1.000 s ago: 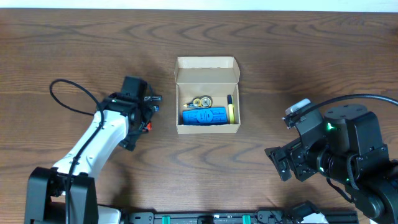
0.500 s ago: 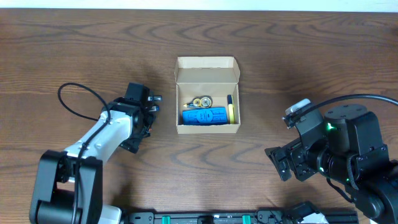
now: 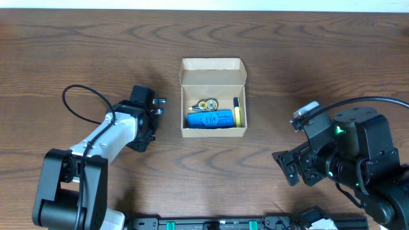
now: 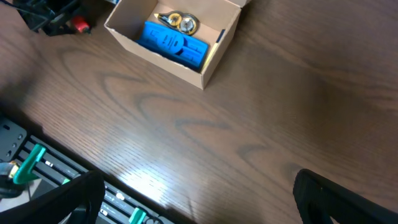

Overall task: Pack container
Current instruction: 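Move the left gripper to the red stapler and grasp it, then carry the red stapler into the box and release it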

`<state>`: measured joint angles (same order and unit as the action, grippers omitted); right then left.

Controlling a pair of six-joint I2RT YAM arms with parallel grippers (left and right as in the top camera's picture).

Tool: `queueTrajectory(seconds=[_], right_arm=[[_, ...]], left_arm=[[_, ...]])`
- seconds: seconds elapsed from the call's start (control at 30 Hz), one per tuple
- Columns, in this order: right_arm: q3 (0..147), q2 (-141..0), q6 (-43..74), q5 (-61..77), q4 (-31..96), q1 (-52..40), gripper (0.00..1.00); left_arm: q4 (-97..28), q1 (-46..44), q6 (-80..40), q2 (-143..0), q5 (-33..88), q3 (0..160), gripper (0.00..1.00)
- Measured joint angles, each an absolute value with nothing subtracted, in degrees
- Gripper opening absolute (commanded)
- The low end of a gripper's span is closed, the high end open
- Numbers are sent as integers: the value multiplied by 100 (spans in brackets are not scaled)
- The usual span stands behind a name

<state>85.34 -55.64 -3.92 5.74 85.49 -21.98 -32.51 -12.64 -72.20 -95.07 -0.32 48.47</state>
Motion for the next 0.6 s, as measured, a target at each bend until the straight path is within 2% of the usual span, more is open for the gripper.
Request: queueTrajectory(seconds=[0.13, 0.23, 0.6], right_arm=[[8534, -5564, -392, 574, 8549, -2198, 99], [8534, -5564, -392, 574, 8549, -2198, 99], [8534, -5564, -392, 574, 8549, -2198, 99]], left_arm=[[-3251, -1264, -7212, -9515, -40, 4847, 23], [-3260, -1264, -7199, -9515, -40, 4849, 6], [-3933, -1264, -6803, -9166, 5, 4827, 6]])
